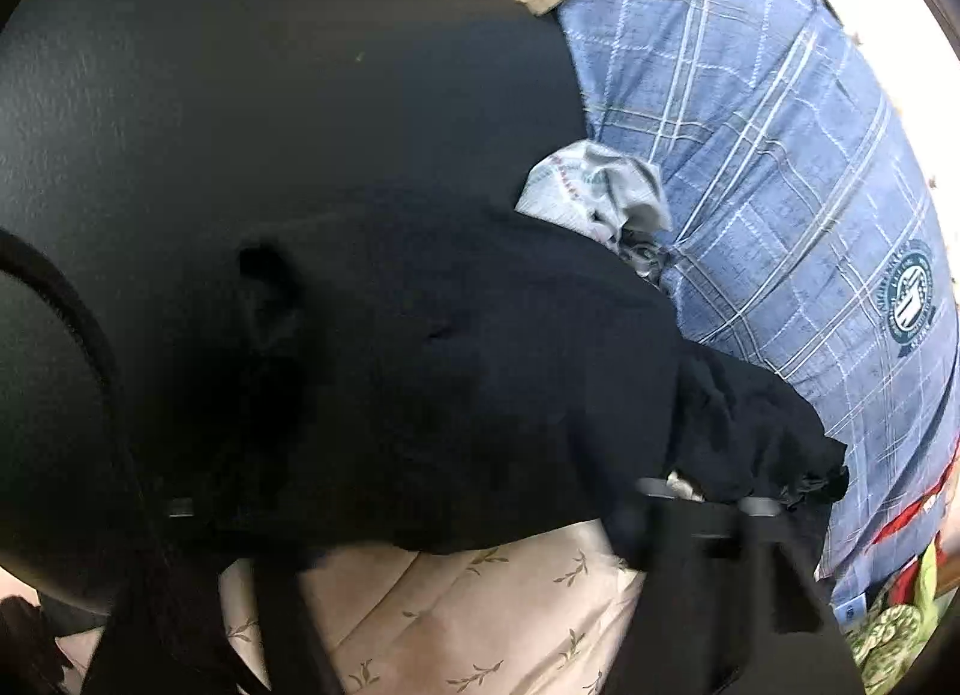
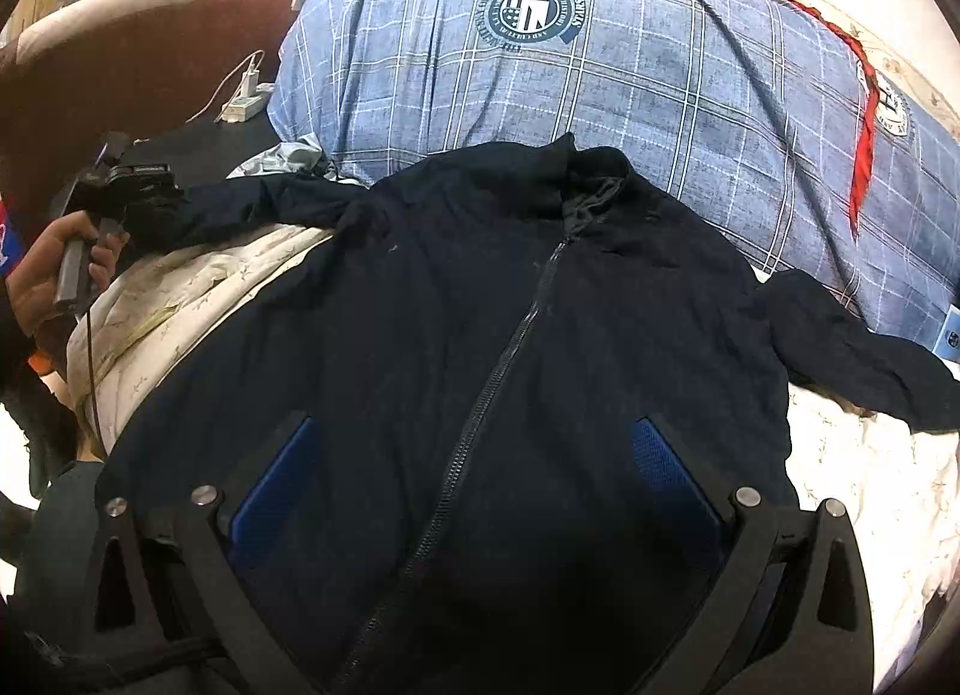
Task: Fold large clothes
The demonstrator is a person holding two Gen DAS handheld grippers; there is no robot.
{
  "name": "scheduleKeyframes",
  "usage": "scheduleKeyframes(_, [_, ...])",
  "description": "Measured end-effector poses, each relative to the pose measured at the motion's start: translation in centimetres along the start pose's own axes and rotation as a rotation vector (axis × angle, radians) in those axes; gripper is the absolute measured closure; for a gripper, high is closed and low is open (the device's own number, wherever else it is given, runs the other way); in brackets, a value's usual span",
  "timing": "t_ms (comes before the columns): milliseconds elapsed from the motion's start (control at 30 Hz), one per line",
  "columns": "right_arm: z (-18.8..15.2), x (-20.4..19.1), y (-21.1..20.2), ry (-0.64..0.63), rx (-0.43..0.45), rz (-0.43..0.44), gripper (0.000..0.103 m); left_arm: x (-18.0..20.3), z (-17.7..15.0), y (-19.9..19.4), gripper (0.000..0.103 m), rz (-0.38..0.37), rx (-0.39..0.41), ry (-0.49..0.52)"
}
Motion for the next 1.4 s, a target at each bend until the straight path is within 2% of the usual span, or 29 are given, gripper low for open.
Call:
scheduleKeyframes(33, [0.0, 0.0, 0.0, 0.001, -0.001, -0.001, 0.000, -0.3, -0.2, 0.3, 0.076, 0.005, -0.020, -0.008])
scheduleKeyframes(67, [0.0, 0.0, 0.0, 0.003, -0.001, 0.001, 0.000, -0.5, -0.3, 0.6, 0.081, 0.007, -0.029, -0.015])
scheduleKeyframes(233, [0.0, 0.0, 0.0, 0.002, -0.003, 0.005, 0.000, -0.1, -0.1, -0.1, 0.087, 0.028, 0.001, 0.032])
scheduleKeyframes(433, [0.1, -0.1, -0.2, 0.001, -0.001, 0.015, 0.000, 2.1, 0.5, -3.6, 0.090, 0.081, 0.097, 0.096])
scheduleKeyframes(533, [0.2, -0.1, -0.4, 0.003, 0.006, 0.019, 0.000, 5.6, 0.9, -6.3, 0.090, 0.151, 0.173, 0.197])
scheduleKeyframes(667, [0.5, 0.1, -1.0, 0.013, 0.023, 0.025, 0.000, 14.5, 0.5, -8.9, 0.089, 0.204, 0.219, 0.388])
scheduleKeyframes(767, [0.8, 0.9, -1.6, 0.044, 0.037, 0.023, 0.000, 21.6, -0.9, -9.1, 0.089, 0.168, 0.187, 0.488])
scheduleKeyframes(933, [1.6, 3.7, -3.7, 0.138, 0.087, 0.022, 0.000, 34.7, -6.2, -7.4, 0.088, 0.150, 0.145, 0.681])
scheduleKeyframes(1067, [1.3, 6.3, -5.4, 0.213, 0.120, 0.015, 0.000, 44.1, -14.2, -2.9, 0.086, 0.131, 0.071, 0.842])
scheduleKeyframes(1167, [0.6, 7.8, -6.1, 0.254, 0.129, 0.014, 0.000, 49.2, -20.9, 1.6, 0.086, 0.139, -0.001, 0.954])
scheduleKeyframes(1300, [-0.4, 9.9, -6.7, 0.311, 0.134, 0.004, 0.000, 53.3, -26.9, 5.5, 0.086, 0.175, -0.024, 1.084])
scheduleKeyframes(1400, [-0.9, 11.1, -7.3, 0.357, 0.148, 0.010, 0.000, 54.1, -29.4, 8.2, 0.086, 0.189, -0.087, 1.105])
Point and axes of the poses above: each gripper's, at about its wrist camera, not at the fingertips, and y roughly the way its jaws point, x to its right, z to its top, the point moved 8 cm from there along y, roughly the way its jaws point, and after that the axes turned 10 degrees about y, right-handed, at the moved point
